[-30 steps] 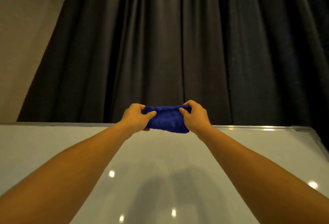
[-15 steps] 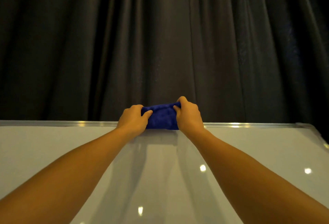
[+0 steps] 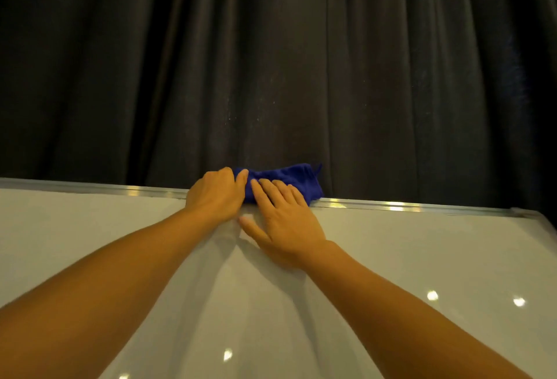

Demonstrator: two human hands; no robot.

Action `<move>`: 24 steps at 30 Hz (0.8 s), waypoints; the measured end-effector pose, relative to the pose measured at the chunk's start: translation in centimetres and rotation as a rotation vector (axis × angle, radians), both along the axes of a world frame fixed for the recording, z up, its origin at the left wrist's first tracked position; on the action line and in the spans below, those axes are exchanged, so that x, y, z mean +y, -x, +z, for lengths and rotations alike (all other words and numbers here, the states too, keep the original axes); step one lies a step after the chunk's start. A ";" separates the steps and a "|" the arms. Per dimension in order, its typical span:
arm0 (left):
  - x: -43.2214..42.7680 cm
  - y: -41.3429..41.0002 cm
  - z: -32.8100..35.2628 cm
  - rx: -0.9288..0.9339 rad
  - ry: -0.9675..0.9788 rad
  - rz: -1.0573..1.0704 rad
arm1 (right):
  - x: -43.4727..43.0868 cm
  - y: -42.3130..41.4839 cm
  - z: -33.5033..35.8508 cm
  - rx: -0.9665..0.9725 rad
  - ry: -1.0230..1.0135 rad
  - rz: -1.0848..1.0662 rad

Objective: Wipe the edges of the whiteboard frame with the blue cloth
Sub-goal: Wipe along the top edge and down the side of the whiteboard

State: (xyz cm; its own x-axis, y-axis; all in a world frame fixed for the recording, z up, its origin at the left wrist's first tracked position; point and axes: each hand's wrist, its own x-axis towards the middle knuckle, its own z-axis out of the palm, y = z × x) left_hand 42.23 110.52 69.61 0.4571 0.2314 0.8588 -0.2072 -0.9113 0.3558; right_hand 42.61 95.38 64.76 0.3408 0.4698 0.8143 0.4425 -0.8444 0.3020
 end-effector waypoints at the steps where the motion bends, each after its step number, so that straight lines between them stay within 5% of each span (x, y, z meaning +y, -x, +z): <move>1: 0.3 -0.1 -0.4 -0.032 -0.011 -0.033 | -1.1 -0.6 -0.1 -0.024 0.010 -0.044; 4: 1.4 0.0 -2.0 -0.103 -0.145 -0.025 | -4.9 -1.6 -0.1 -0.050 -0.078 -0.127; 9: 0.6 0.2 -5.6 0.163 -0.441 0.133 | -4.0 -2.2 -0.8 0.062 -0.187 -0.124; 14: 0.7 -0.5 -6.4 0.165 -0.437 0.152 | -1.8 -2.4 -0.4 0.045 -0.031 0.001; 19: 0.3 -1.4 -7.2 0.123 -0.419 0.123 | -7.9 -2.4 -1.4 0.026 -0.240 -0.199; 24: 0.4 -1.7 -7.5 0.090 -0.402 0.160 | -0.8 -2.7 -2.0 0.065 -0.200 -0.076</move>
